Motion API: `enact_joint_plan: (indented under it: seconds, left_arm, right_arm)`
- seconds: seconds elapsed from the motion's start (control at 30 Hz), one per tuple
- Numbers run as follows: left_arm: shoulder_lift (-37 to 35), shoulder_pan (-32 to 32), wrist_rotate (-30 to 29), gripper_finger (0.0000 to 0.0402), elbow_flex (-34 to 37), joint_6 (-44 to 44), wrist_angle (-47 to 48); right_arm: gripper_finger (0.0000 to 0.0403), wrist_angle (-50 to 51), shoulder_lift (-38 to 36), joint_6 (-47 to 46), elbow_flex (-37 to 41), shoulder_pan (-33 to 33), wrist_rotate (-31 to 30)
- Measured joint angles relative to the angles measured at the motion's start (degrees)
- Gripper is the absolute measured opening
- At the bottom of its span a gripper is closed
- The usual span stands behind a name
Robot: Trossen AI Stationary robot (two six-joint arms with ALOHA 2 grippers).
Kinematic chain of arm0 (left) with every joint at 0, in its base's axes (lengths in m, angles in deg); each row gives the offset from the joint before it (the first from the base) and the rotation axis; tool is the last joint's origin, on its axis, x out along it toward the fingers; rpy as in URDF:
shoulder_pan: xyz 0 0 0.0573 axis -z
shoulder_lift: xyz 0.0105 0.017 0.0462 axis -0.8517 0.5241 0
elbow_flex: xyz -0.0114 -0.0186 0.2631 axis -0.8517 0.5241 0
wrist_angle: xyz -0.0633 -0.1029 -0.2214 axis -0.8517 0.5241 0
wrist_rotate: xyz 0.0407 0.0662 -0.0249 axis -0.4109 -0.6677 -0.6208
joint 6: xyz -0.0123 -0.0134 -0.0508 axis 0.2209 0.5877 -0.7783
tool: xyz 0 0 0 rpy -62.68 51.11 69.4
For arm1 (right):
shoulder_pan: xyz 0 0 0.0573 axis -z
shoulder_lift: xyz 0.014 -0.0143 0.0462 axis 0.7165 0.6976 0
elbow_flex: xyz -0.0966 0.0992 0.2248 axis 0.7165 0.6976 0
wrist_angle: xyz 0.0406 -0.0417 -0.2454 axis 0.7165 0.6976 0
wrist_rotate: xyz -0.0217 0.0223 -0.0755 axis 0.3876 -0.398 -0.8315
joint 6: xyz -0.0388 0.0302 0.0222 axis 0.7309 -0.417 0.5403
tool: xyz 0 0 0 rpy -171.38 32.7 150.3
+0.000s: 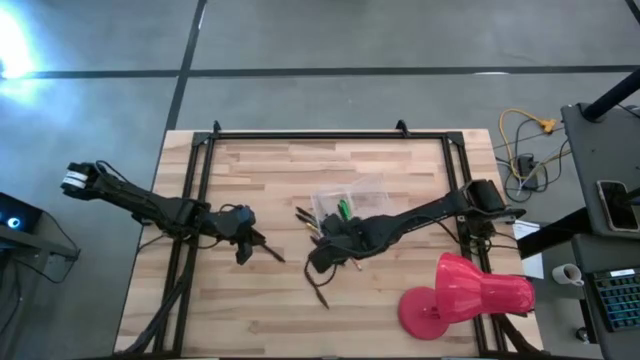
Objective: Pick & place school supplies into a supply box
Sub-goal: Adjust the transparent supply box
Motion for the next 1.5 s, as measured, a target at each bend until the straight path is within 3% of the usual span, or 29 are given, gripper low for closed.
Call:
enact_joint_plan:
  seconds: [0.17,0.47,0.83,1.03,1.33,1.5]
  left_arm:
    - [0.0,0.0,-0.75,0.0039,0.0,0.02,-0.13]
    - [-0.01,0.0,-1.35,0.0039,0.0,-1.16,-0.81]
    - [0.0,0.0,-1.35,0.0039,0.0,-1.38,-0.95]
    - [0.0,-0.01,-1.33,0.0039,0.0,-1.4,-0.97]
    - [0.0,-0.02,-1.3,0.0039,0.0,-1.4,-1.08]
    - [0.0,-0.02,-1.28,0.0039,0.02,-1.4,-1.1]
  right_arm:
    - [0.0122,-13.61,1.25,-0.09,-0.11,-0.05,1.76]
    - [0.0102,-13.5,6.84,-1.47,0.02,1.26,5.82]
    - [0.0091,6.5,7.08,-4.28,0.11,1.13,4.62]
    - [0.0091,9.87,5.4,-6.36,0.04,0.12,1.28]
    - [0.0091,23.07,5.61,-11.09,0.5,-0.63,0.12]
    - [0.0091,23.65,4.39,-9.6,0.4,-3.44,-0.15]
